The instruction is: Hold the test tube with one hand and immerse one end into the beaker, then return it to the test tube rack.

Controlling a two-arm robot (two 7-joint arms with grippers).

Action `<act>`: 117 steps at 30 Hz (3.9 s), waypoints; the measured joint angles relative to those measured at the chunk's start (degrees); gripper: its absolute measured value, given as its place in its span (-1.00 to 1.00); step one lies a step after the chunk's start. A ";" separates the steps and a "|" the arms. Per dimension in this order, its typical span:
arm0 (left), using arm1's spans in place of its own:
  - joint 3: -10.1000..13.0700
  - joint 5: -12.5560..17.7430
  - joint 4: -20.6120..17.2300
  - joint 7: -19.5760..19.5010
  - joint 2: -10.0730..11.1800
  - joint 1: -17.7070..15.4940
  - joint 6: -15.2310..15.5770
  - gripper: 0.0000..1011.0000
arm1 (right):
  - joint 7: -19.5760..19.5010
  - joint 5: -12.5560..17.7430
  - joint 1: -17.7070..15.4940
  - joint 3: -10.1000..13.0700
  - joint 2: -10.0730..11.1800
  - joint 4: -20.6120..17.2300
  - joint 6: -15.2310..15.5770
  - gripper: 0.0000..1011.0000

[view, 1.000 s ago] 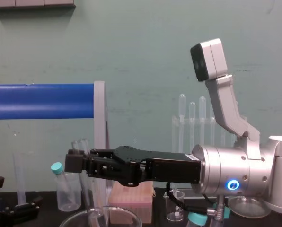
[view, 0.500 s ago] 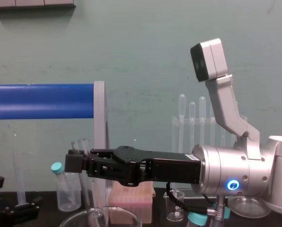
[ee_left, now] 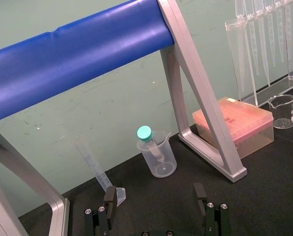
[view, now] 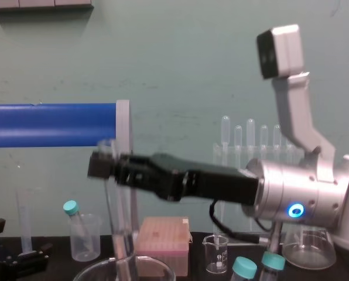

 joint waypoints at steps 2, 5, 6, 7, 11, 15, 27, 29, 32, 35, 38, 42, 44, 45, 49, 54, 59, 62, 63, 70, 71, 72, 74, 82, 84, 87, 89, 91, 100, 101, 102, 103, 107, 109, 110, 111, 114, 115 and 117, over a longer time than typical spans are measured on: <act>0.00 0.00 0.00 0.00 0.00 0.00 0.00 0.98 | 0.18 0.63 -0.18 0.64 0.42 -1.22 -0.51 -0.55; 0.00 0.00 0.00 0.00 0.00 0.00 0.00 0.98 | 0.50 1.59 -0.45 1.50 0.95 -2.80 -1.27 -0.55; 0.00 0.00 0.00 0.00 0.00 0.00 0.00 0.98 | 0.59 1.88 -0.52 1.77 1.11 -3.25 -1.45 -0.55; 0.00 0.00 0.00 0.00 0.00 0.00 0.00 0.98 | 0.67 2.20 -0.58 2.04 1.26 -3.67 -1.67 -0.55; 0.00 0.00 0.00 0.00 0.00 0.00 0.00 0.98 | 1.64 4.48 -0.94 3.73 1.88 -5.66 -2.87 -0.55; 0.00 0.00 0.00 0.00 0.00 0.00 0.00 0.98 | 1.61 6.67 -1.77 5.90 3.68 -9.39 -4.28 -0.55; 0.00 0.00 0.00 0.00 0.00 0.00 0.00 0.98 | -9.72 7.32 -8.84 11.15 14.56 -23.83 -5.16 -0.55; 0.00 0.00 0.00 0.00 0.00 0.00 0.00 0.98 | -12.78 7.56 -11.55 12.51 17.13 -27.08 -4.72 -0.55; 0.00 0.00 0.00 0.00 0.00 0.00 0.00 0.98 | -17.02 7.62 -15.51 14.48 20.59 -31.43 -3.94 -0.55; 0.00 0.00 0.00 0.00 0.00 0.00 0.00 0.98 | -20.62 7.65 -19.19 16.24 23.42 -34.92 -3.27 -0.55; 0.00 0.00 0.00 0.00 0.00 0.00 0.00 0.98 | -22.99 7.51 -21.75 17.43 25.24 -37.01 -2.69 -0.55; 0.00 0.00 0.00 0.00 0.00 0.00 0.00 0.98 | -26.62 6.64 -25.43 19.20 27.74 -39.45 -1.64 -0.55; 0.00 0.00 0.00 0.00 0.00 0.00 0.00 0.98 | -27.57 6.22 -26.52 19.75 28.41 -39.76 -1.11 -0.55; 0.00 0.00 0.00 0.00 0.00 0.00 0.00 0.98 | -27.80 6.11 -26.80 19.88 28.54 -39.77 -0.93 -0.55; 0.00 0.00 0.00 0.00 0.00 0.00 0.00 0.98 | -27.95 5.70 -27.11 19.99 28.53 -38.67 -0.15 -0.55; 0.00 0.00 0.00 0.00 0.00 0.00 0.00 0.98 | -27.12 5.38 -26.23 19.27 27.49 -36.03 0.91 -0.55; 0.00 0.00 0.00 0.00 0.00 0.00 0.00 0.98 | -26.55 5.33 -25.77 18.80 26.93 -34.77 1.69 -0.55; 0.00 0.00 0.00 0.00 0.00 0.00 0.00 0.98 | -26.56 5.27 -25.75 18.67 26.94 -34.75 2.18 -0.55; 0.00 0.00 0.00 0.00 0.00 0.00 0.00 0.98 | -26.56 5.27 -25.75 18.67 26.94 -34.75 2.18 -0.55; 0.00 0.00 0.00 0.00 0.00 0.00 0.00 0.98 | -27.45 5.07 -26.59 18.73 27.48 -35.89 3.07 -0.55; 0.00 0.00 0.00 0.00 0.00 0.00 0.00 0.98 | -27.62 5.07 -26.73 18.72 27.47 -35.90 3.21 -0.55; 0.00 0.00 0.00 0.00 0.00 0.00 0.00 0.98 | -27.66 5.07 -26.80 18.67 27.39 -35.86 3.27 -0.55; 0.00 0.00 0.00 0.00 0.00 0.00 0.00 0.98 | -27.67 5.07 -26.82 18.55 27.27 -35.69 3.36 -0.55; 0.00 0.00 0.00 0.00 0.00 0.00 0.00 0.98 | -26.73 5.13 -26.00 17.54 26.40 -33.25 3.90 -0.55; 0.00 0.00 0.00 0.00 0.00 0.00 0.00 0.98 | -26.51 5.10 -25.81 17.34 26.29 -32.82 4.01 -0.55; 0.00 0.00 0.00 0.00 0.00 0.00 0.00 0.98 | -26.21 4.86 -25.41 16.82 26.09 -31.87 4.26 -0.55; 0.00 0.00 0.00 0.00 0.00 0.00 0.00 0.98 | -26.19 4.26 -25.02 16.23 26.10 -31.28 4.71 -0.55; 0.00 0.00 0.00 0.00 0.00 0.00 0.00 0.98 | -26.11 3.97 -24.81 15.90 26.09 -30.83 4.97 -0.55; 0.00 0.00 0.00 0.00 0.00 0.00 0.00 0.98 | -24.91 2.99 -23.68 14.21 25.55 -27.82 5.74 -0.55; 0.00 0.00 0.00 0.00 0.00 0.00 0.00 0.98 | -24.63 2.91 -23.49 14.02 25.38 -27.33 5.75 -0.55; 0.00 0.00 0.00 0.00 0.00 0.00 0.00 0.98 | -24.51 2.87 -23.42 13.94 25.30 -27.13 5.75 -0.55; 0.00 0.00 0.00 0.00 0.00 0.00 0.00 0.98 | -24.36 2.84 -23.34 13.86 25.23 -26.93 5.75 -0.55; 0.00 0.00 0.00 0.00 0.00 0.00 0.00 0.98 | -23.86 2.67 -22.95 13.50 24.83 -26.16 5.68 -0.55; 0.00 0.00 0.00 0.00 0.00 0.00 0.00 0.98 | -23.76 2.47 -22.78 13.30 24.74 -25.91 5.54 -0.55; 0.00 0.00 0.00 0.00 0.00 0.00 0.00 0.98 | -23.75 2.33 -22.73 13.24 24.74 -25.87 5.50 -0.55; 0.00 0.00 0.00 0.00 0.00 0.00 0.00 0.98 | -23.75 2.22 -22.68 13.17 24.73 -25.83 5.47 -0.55; 0.00 0.00 0.00 0.00 0.00 0.00 0.00 0.98 | -23.74 2.13 -22.65 13.12 24.72 -25.81 5.43 -0.55; 0.00 0.00 0.00 0.00 0.00 -0.01 0.00 0.98 | -23.74 2.14 -22.65 13.12 24.72 -25.81 5.42 -0.55; 0.00 0.00 0.00 0.00 0.00 0.00 0.00 0.98 | -23.72 2.16 -22.65 13.13 24.73 -25.81 5.41 -0.55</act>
